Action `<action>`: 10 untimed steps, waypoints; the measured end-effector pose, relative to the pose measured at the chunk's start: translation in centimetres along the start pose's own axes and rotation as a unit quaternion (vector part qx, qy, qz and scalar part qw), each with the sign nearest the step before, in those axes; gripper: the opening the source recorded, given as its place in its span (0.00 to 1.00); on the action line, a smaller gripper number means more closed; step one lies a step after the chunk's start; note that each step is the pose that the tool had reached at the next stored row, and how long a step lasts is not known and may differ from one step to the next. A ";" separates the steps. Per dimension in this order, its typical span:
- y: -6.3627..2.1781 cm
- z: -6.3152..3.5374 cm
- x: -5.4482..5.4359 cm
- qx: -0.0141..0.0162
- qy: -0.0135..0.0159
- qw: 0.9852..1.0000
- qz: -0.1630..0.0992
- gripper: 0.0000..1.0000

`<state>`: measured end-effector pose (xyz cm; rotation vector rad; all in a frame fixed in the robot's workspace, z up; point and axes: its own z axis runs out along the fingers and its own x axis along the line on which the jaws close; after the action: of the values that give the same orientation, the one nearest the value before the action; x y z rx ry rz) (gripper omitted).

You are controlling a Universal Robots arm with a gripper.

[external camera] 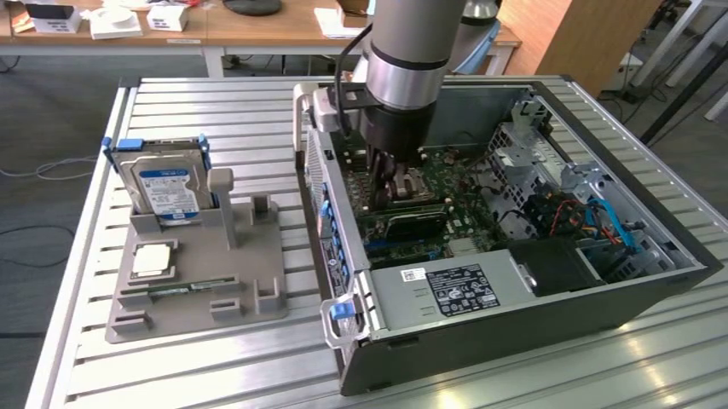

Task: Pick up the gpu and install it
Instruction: 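Press down on the gpu until it lock into place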

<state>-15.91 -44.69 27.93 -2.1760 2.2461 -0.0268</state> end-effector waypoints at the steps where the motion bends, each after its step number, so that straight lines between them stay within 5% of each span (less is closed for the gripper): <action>1: 0.00 -0.16 0.0 0.000 0.000 1.000 0.000 0.11; 10: -0.03 -0.87 0.0 0.000 0.000 1.000 0.000 0.11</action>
<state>-15.90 -44.69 28.79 -2.1761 2.2459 -0.0268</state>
